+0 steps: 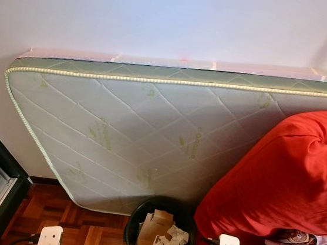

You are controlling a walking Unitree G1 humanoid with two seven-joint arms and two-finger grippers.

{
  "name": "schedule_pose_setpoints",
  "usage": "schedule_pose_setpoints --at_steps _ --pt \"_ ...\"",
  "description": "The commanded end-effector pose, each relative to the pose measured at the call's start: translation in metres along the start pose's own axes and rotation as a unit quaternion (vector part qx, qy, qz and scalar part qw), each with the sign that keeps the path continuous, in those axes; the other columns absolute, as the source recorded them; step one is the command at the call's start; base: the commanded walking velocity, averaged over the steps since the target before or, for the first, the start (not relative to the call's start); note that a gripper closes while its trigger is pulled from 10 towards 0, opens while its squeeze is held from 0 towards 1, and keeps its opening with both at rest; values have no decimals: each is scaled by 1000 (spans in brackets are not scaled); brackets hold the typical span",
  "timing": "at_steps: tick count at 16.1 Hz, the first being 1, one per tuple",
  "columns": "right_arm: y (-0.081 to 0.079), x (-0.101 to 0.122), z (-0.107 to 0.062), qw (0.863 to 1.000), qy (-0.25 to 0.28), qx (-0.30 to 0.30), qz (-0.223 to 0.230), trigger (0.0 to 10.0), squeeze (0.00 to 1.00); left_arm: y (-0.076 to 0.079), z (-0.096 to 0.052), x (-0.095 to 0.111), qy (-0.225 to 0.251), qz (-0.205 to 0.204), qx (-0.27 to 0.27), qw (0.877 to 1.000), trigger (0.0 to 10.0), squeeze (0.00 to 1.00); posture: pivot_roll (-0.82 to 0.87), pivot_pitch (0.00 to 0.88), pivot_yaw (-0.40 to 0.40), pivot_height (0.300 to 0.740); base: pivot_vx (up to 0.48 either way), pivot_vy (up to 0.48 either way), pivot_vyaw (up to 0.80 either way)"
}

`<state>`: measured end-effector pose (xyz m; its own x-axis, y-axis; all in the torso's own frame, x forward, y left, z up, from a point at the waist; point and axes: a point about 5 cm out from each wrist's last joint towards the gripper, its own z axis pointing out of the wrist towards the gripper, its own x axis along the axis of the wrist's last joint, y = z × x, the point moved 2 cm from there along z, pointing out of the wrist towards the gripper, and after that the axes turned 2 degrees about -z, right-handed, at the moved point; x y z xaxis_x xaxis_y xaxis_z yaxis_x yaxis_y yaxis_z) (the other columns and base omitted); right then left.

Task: Clean up the room

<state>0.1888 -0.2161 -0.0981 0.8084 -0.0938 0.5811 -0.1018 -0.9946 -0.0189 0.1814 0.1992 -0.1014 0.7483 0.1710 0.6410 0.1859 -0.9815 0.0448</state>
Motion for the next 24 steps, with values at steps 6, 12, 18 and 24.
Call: schedule_pose_setpoints --at_steps 6,12,18,24 --pt "-2 -6 0 1000 -12 4 -4 10000 0 -4 -3 -10 -14 0 8 1000 10000 0 58 0 8 740 -254 0 0" --pt "-1 -6 -1 1000 -12 4 -5 10000 0 -4 -3 -10 -12 -2 8 1000 10000 0 64 0 3 740 -281 0 0" --pt "0 -5 -1 1000 -11 2 -8 10000 0 -2 -3 -10 -12 -5 8 1000 10000 0 64 0 -4 740 -283 0 0" --pt "0 -5 -1 1000 -10 1 -8 10000 0 0 -2 -5 -3 -5 7 1000 10000 0 64 0 -6 740 -271 0 0"
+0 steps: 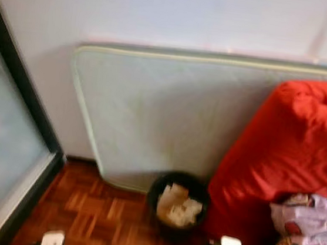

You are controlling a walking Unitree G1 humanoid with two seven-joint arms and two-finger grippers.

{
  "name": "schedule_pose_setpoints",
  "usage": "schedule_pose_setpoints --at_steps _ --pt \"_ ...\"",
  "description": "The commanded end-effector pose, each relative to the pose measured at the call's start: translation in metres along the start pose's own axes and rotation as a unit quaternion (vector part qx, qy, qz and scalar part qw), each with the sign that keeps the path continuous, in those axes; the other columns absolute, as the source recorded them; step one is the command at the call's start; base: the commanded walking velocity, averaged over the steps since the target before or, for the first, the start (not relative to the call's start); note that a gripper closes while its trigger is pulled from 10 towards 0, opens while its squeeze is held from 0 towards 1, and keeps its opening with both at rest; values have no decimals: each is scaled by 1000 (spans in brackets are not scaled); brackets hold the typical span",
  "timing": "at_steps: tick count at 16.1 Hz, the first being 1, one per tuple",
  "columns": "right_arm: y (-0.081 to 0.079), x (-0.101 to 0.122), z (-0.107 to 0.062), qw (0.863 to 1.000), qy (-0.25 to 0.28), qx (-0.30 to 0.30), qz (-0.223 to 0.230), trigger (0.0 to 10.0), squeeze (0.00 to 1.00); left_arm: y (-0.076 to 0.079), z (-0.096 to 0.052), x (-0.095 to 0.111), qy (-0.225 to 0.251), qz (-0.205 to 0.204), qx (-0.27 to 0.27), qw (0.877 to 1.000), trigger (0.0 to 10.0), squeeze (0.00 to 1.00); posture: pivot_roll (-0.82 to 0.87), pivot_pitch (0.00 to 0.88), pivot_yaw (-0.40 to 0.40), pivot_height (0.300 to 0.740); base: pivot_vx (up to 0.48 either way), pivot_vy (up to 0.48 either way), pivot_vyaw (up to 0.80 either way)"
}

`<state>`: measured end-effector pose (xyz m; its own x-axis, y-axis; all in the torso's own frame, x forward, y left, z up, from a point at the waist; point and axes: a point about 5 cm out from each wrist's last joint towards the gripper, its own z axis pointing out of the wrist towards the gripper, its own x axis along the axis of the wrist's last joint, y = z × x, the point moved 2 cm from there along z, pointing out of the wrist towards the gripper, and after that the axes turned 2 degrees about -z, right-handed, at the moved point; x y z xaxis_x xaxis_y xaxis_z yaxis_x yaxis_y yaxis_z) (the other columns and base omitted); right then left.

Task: Clean up the room

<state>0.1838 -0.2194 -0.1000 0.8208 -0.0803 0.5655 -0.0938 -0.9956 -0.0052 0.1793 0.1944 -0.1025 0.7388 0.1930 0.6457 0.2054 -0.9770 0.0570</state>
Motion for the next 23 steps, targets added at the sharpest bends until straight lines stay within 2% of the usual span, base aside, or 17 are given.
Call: schedule_pose_setpoints --at_steps 1,7,14,15,20,21,23 --pt "-4 0 1 1000 -1 5 -1 10000 0 -4 -1 -1 -5 7 6 1000 10000 0 64 0 -5 740 0 0 0" --pt "-4 -2 0 1000 -5 5 1 10000 0 -3 -1 -2 -4 2 5 1000 10000 0 60 0 -6 740 0 0 -83" --pt "-4 -5 0 1000 -12 9 -6 10000 0 -10 -4 -10 -9 -6 9 1000 10000 0 59 0 -6 740 0 0 -793" --pt "-3 -4 0 1000 -13 11 -12 10000 0 -14 -4 -9 -7 -20 16 1000 10000 0 61 0 -18 740 0 0 -788" --pt "1 0 0 1000 -11 10 -25 10000 0 -5 1 1 -6 -14 11 1000 10000 0 69 0 -22 740 0 0 -786" --pt "0 1 0 1000 -10 11 -25 10000 0 -5 1 2 -8 -5 11 1000 10000 0 69 0 -20 740 0 -307 -788" --pt "-2 3 1 999 -9 18 -32 10000 0 -9 1 3 -8 -15 19 1000 10000 0 80 0 -23 740 0 -159 -784"
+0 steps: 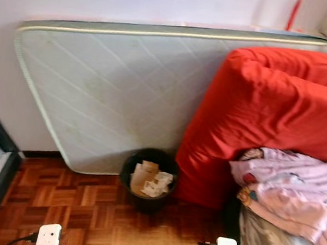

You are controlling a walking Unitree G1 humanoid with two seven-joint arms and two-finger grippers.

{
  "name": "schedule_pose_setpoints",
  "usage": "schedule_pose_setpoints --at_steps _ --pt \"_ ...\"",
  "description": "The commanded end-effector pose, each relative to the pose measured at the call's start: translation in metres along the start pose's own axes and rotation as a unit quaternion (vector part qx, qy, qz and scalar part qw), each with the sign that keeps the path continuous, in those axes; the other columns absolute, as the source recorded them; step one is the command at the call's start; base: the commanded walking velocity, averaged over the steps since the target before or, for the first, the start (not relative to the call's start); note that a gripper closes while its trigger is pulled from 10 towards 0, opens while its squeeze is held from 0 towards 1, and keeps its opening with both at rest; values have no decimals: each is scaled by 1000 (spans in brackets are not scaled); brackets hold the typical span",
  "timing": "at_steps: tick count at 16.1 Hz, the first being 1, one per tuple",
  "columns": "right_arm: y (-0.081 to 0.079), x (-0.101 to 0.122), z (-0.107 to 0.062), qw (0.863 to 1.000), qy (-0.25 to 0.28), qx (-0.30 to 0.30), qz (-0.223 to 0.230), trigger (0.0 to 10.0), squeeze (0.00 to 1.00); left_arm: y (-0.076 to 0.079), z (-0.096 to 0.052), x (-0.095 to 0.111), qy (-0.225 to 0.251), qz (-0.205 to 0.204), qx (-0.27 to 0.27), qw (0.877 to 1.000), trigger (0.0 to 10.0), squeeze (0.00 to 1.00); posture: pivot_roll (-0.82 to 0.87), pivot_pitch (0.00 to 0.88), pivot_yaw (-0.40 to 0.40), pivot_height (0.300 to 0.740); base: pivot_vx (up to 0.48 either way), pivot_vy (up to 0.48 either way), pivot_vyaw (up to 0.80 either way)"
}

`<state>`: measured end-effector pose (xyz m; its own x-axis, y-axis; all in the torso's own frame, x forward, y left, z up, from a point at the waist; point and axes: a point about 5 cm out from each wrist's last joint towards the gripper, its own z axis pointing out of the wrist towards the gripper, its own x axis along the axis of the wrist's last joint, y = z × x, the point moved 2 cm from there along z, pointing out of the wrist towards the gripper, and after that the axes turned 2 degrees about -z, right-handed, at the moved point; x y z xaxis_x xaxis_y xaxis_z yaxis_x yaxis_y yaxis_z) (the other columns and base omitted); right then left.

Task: Clean up the room

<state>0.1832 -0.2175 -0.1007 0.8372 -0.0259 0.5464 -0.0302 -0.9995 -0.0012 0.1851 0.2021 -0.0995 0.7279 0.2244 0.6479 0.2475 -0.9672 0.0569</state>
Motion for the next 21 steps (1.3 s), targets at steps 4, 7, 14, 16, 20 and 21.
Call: schedule_pose_setpoints --at_steps 4,7,14,16,20,21 --pt "-3 5 1 1000 3 2 -2 10000 0 -7 -2 -6 -13 3 7 1000 10000 0 70 0 -8 740 0 0 -788" --pt "-2 4 1 1000 2 1 -2 10000 0 -6 -2 -6 -11 15 7 1000 10000 0 72 0 -9 740 0 -444 -785" --pt "0 3 1 1000 -1 -1 -5 10000 0 -7 -3 -8 -14 11 6 1000 10000 0 60 0 -7 740 0 0 -781" --pt "1 2 0 1000 -2 0 -7 10000 0 -7 -3 -10 -17 12 6 1000 10000 0 60 0 -6 740 0 0 -784" --pt "0 0 0 1000 -3 1 -7 10000 0 -7 -3 -11 -16 16 3 1000 10000 0 61 0 1 740 0 0 -784" --pt "-1 0 0 1000 -3 2 -7 10000 0 -7 -3 -9 -14 18 2 1000 10000 0 60 0 5 740 0 0 -788"
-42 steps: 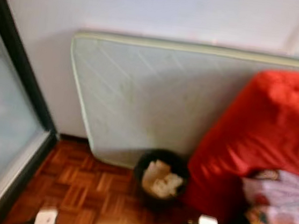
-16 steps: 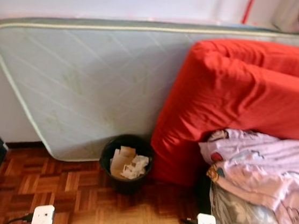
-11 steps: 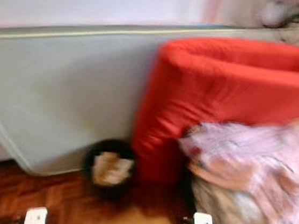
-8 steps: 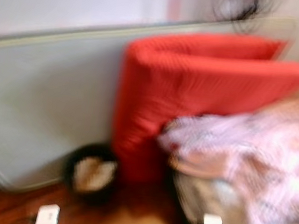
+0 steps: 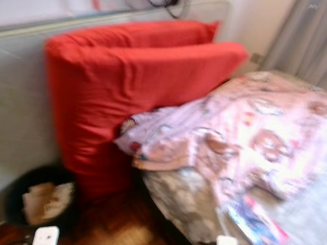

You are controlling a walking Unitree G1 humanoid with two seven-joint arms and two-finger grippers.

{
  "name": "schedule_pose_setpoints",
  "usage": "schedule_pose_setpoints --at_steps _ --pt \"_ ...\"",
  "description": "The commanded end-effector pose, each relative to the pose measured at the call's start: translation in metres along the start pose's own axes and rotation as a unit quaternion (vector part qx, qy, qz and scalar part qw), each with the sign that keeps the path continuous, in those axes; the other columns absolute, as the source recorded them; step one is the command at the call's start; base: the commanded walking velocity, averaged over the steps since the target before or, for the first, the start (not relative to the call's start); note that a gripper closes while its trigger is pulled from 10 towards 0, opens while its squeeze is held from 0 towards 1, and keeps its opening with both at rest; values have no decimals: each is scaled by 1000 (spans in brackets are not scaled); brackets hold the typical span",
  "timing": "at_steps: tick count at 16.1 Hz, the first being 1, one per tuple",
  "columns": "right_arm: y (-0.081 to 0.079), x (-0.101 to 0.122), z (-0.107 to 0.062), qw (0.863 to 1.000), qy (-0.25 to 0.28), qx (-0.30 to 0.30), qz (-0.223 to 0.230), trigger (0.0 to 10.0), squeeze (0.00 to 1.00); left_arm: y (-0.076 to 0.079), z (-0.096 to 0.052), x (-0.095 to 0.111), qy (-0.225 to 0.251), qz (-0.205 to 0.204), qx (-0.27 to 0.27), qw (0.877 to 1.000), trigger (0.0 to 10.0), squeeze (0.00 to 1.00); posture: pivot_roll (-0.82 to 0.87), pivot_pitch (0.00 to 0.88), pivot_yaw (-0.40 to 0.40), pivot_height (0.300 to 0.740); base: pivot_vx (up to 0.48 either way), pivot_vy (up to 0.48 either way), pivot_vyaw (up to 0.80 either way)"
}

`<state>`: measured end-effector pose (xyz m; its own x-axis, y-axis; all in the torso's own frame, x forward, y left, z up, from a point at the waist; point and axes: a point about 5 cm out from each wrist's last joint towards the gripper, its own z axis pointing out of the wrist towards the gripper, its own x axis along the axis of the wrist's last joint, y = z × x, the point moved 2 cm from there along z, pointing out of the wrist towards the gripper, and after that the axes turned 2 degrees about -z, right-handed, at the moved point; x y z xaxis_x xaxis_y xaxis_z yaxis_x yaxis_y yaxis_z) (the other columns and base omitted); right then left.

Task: Clean up the room

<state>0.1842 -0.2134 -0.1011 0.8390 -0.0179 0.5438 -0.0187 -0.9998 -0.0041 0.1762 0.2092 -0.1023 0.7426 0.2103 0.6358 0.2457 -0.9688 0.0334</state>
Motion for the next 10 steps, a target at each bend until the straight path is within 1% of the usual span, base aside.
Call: schedule_pose_setpoints --at_steps 1,6,8,10 --pt "3 -1 -1 1000 -2 -2 -2 10000 0 2 0 -2 -5 13 -7 1000 10000 0 60 0 10 740 0 0 -788" --pt "-2 -4 0 1000 -4 1 6 10000 0 -1 0 0 -2 27 -10 1000 10000 0 58 0 32 740 0 0 -783" --pt "-3 -4 0 1000 -2 1 10 10000 0 -1 0 2 -1 29 -10 1000 10000 0 58 0 34 740 0 -246 -781" --pt "-2 0 0 1000 12 -1 20 10000 0 2 1 4 3 28 -12 1000 10000 0 63 0 28 740 0 -251 0"
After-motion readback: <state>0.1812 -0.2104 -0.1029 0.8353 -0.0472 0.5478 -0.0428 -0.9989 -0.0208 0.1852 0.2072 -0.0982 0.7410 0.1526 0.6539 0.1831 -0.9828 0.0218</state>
